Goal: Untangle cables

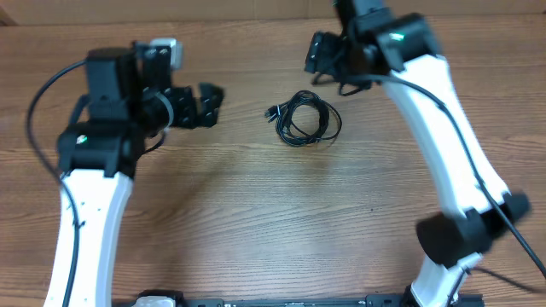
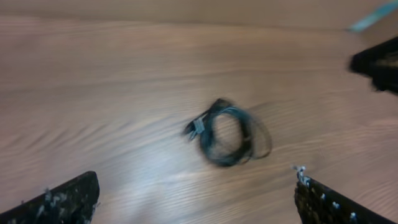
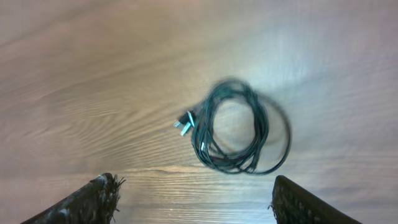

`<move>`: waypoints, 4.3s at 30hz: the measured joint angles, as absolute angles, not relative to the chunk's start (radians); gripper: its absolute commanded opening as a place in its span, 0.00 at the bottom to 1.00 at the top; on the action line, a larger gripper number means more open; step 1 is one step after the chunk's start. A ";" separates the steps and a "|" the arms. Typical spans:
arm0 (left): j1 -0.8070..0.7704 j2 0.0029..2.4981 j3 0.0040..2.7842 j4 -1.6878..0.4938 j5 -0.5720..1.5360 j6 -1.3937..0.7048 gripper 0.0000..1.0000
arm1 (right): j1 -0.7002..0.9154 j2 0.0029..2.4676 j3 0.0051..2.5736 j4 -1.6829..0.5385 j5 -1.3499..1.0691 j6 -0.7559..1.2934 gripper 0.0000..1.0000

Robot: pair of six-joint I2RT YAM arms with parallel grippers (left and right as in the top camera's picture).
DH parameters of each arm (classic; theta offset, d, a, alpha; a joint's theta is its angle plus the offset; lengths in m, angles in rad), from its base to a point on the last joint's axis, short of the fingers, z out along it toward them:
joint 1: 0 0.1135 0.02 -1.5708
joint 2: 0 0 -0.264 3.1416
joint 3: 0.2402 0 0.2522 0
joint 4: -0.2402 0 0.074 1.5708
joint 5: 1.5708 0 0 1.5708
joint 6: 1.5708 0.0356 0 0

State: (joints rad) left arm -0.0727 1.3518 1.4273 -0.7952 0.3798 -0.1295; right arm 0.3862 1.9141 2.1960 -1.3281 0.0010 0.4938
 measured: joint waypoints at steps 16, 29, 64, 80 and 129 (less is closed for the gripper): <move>-0.523 1.841 1.430 -0.532 0.324 -0.295 1.00 | 0.386 1.621 2.203 -1.420 0.157 0.200 1.00; -0.739 1.901 1.430 -0.486 0.073 -0.110 1.00 | 0.386 1.563 2.203 -1.515 0.196 0.186 0.98; -0.661 2.093 1.432 -0.357 0.109 0.212 0.81 | 0.282 1.433 2.337 -1.620 0.293 0.231 0.93; -0.699 2.093 1.473 -0.440 0.119 0.217 0.04 | 0.282 1.434 2.337 -1.640 0.293 0.235 0.93; -0.423 1.452 2.099 -1.107 -0.297 -0.013 0.04 | 0.361 1.874 2.168 -1.496 -0.232 -0.105 0.91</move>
